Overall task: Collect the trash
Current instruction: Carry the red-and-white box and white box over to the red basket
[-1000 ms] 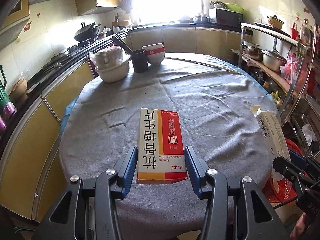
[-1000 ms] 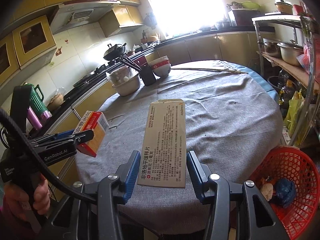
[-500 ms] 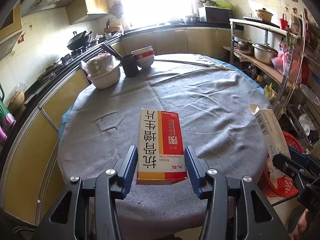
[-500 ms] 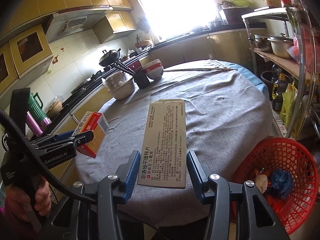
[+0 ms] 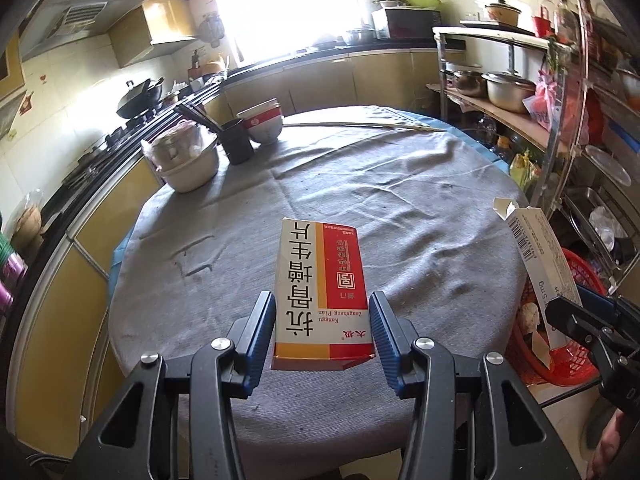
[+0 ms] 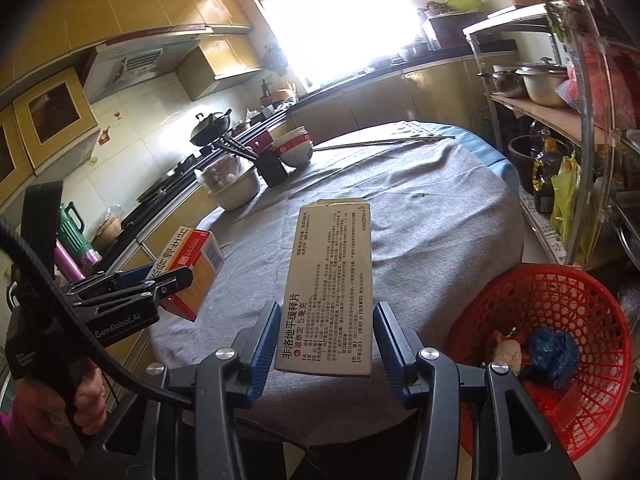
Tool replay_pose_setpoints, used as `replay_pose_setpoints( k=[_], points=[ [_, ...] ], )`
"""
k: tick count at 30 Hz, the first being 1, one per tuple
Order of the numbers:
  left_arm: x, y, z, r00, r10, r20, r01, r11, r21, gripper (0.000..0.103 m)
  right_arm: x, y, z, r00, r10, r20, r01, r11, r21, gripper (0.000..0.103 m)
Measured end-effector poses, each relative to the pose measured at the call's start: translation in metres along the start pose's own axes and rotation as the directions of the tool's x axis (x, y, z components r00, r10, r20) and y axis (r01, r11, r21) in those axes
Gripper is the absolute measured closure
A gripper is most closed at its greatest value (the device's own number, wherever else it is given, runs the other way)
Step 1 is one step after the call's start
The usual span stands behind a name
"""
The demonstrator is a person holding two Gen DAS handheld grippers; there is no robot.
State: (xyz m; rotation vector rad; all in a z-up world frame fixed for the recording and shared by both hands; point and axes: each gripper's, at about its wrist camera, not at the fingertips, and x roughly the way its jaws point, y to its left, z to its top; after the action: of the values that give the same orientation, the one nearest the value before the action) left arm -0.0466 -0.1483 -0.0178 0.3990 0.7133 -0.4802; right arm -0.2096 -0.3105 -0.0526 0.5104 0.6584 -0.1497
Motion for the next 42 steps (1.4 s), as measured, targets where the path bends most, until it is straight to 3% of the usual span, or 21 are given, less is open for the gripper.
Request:
replay_pose_setpoints(
  k=[42],
  points=[
    [-0.009, -0.089, 0.022, 0.993, -0.118, 0.032, 0.108, 0.971, 0.211, 0.053, -0.054, -0.07, -0.008, 0.991, -0.126, 0.053, 0.118, 0.982, 0.145, 0.052]
  ],
)
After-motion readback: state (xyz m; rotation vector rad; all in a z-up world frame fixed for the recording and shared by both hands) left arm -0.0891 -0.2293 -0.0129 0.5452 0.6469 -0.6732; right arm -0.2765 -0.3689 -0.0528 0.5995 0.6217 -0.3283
